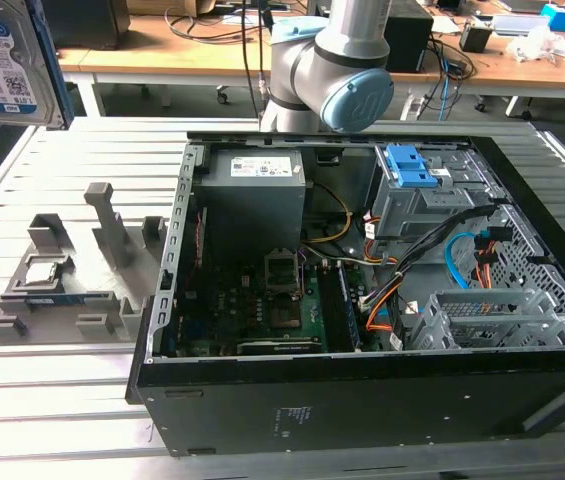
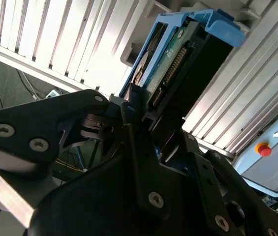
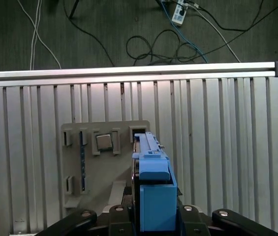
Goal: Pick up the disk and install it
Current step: 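Pick up the disk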
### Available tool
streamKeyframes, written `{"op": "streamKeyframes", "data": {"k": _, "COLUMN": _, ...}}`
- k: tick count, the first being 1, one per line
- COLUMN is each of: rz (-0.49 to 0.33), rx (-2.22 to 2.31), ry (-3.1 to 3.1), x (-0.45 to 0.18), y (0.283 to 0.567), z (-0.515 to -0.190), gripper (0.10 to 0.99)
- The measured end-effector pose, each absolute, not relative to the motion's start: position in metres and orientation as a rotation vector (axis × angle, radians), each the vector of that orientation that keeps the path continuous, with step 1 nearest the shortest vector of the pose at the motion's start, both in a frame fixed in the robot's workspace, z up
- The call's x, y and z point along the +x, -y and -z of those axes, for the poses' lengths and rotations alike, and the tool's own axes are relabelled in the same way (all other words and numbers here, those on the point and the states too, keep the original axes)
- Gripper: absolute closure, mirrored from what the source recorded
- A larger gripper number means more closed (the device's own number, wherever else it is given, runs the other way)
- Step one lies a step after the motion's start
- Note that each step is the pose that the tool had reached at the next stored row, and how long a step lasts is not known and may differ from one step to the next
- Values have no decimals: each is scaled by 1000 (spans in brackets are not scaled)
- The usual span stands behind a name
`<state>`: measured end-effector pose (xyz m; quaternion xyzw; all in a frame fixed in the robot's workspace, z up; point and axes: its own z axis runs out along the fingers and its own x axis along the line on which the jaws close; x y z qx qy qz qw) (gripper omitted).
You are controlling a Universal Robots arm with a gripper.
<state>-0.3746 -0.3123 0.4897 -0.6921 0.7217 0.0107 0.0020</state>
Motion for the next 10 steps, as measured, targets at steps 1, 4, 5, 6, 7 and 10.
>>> {"op": "streamKeyframes", "data": {"k": 1, "rz": -34, "rx": -2171, "ry": -2265, "x": -375, "y": 312, "z": -492, "gripper": 722}}
{"op": "streamKeyframes", "data": {"k": 4, "rz": -34, "rx": -2171, "ry": -2265, "x": -375, "y": 312, "z": -499, "gripper": 722}}
{"op": "streamKeyframes", "data": {"k": 5, "rz": -34, "rx": -2171, "ry": -2265, "x": -375, "y": 311, "z": -503, "gripper": 722}}
{"op": "streamKeyframes", "data": {"k": 6, "rz": -34, "rx": -2171, "ry": -2265, "x": -375, "y": 311, "z": -506, "gripper": 722}}
{"op": "streamKeyframes", "data": {"k": 7, "rz": -34, "rx": -2171, "ry": -2265, "x": -375, "y": 311, "z": -511, "gripper": 722}}
{"op": "streamKeyframes", "data": {"k": 10, "rz": -34, "rx": -2172, "ry": -2265, "x": -374, "y": 311, "z": -520, "gripper": 722}}
